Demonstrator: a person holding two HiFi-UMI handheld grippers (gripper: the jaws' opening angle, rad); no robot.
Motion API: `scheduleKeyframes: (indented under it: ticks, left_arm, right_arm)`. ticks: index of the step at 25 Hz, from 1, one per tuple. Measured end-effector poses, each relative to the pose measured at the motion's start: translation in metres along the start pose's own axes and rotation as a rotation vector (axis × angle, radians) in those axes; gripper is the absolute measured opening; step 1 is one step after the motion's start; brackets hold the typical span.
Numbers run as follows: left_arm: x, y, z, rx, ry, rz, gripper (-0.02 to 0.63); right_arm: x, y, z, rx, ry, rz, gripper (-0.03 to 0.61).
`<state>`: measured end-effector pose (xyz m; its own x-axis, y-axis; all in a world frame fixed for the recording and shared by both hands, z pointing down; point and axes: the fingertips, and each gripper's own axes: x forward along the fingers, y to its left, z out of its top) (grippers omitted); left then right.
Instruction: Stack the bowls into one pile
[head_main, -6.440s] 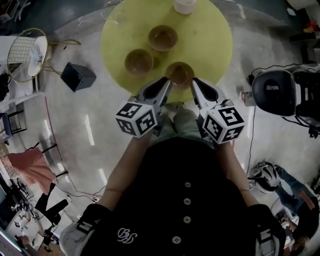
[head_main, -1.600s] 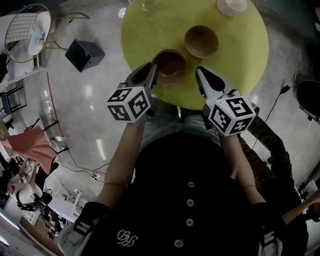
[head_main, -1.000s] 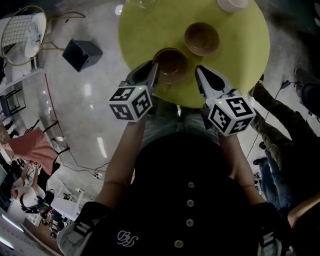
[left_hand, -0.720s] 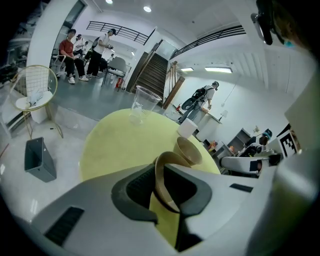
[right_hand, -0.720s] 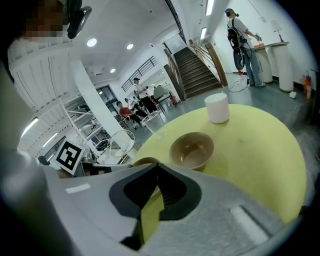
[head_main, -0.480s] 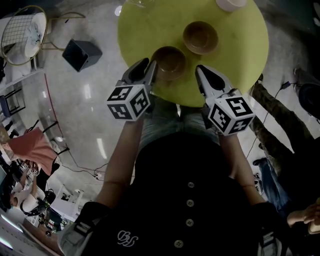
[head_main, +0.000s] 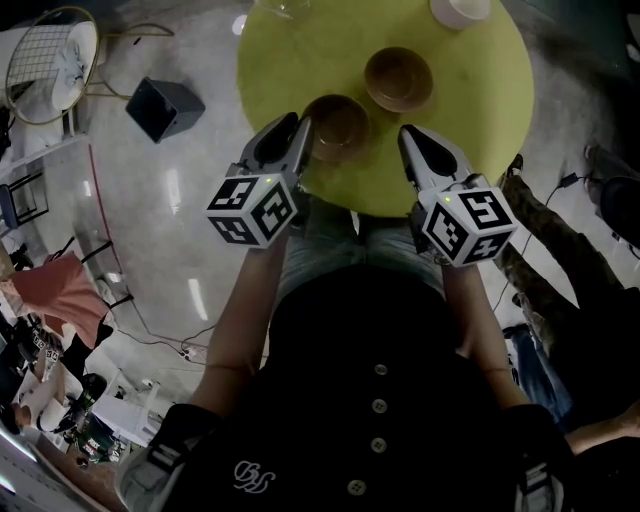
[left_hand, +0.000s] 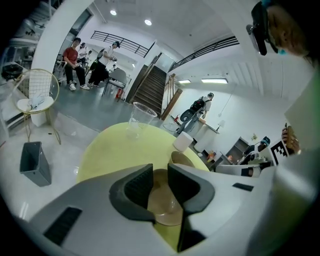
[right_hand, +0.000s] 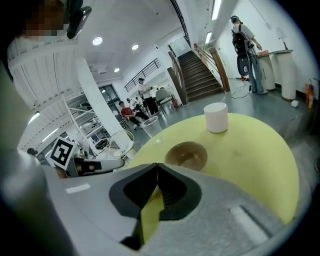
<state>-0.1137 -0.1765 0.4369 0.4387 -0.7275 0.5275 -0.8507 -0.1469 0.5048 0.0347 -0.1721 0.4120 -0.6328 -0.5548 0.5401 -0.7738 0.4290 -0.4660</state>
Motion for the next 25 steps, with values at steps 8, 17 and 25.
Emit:
scheduleKeyframes:
  ticks: [8,17,25]
  left_arm:
    - [0.004,-0.020,0.010,-0.025,-0.054,-0.038,0.091]
    - [0.024,-0.049,0.010,-0.057,-0.087,-0.076,0.091]
    - [0.037,-0.066,0.004,-0.109,-0.100,-0.087,0.080]
  right_arm:
    - [-0.002,-0.020,0.020,-0.020,-0.017,-0.028,0.005]
    - [0.000,-0.053,0.035,-0.034,-0.028,-0.058,0.005]
    - [0.011,-0.073,0.042,-0.044,0.003,-0.051,0.008]
